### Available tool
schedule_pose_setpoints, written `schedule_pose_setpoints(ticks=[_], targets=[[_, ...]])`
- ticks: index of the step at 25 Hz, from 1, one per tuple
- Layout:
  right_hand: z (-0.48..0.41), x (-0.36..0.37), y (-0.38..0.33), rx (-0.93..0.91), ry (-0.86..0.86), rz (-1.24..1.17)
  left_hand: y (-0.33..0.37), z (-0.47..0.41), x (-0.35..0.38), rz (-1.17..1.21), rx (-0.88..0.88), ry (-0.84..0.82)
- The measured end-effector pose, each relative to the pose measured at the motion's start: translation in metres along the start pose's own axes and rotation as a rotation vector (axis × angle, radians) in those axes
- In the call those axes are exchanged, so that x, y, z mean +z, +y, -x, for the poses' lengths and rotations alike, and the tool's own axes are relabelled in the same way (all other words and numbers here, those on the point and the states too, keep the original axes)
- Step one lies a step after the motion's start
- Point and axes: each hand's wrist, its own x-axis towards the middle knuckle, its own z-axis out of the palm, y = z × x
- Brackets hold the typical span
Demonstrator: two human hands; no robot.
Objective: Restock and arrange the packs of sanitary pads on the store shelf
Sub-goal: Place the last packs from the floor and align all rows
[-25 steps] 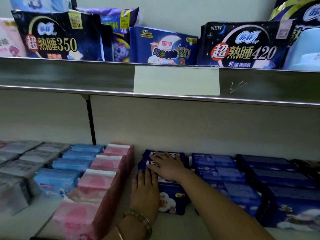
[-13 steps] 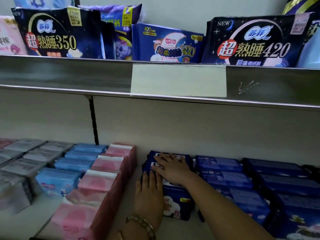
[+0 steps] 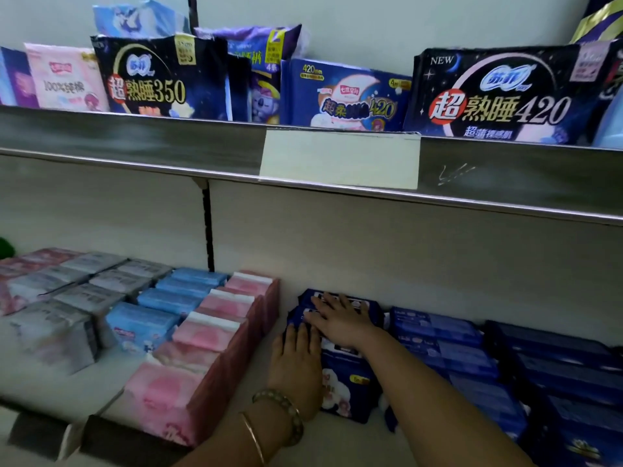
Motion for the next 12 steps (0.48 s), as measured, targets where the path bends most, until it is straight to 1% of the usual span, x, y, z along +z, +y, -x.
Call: schedule_pose_setpoints(ticks=[3,5,7,8,10,12], targets=[[0.004,-0.006,0.001,-0.014,-0.01,-0.119,-0.001,0.009,-0.01,0.08,-0.008,-0.035],[0.002,-0.008,0.002,-0.016,0.016,-0.081,-0.005,0.016,-0.018,0.108,-0.004,-0.015],[0.0,-0.011,0.0,-0.01,0.099,0.053,-0.012,0.023,-0.023,0.137,0.009,0.065],[0.0,-0.014,-0.006,-0.012,0.138,0.082,-0.019,0.027,-0.024,0.165,0.014,0.119],[-0.001,-0.018,-0.029,-0.039,0.193,0.015,-0.038,0.035,-0.024,0.244,0.04,0.215],[-0.005,-0.02,-0.057,-0.102,0.242,-0.129,-0.06,0.045,-0.028,0.321,0.059,0.245]])
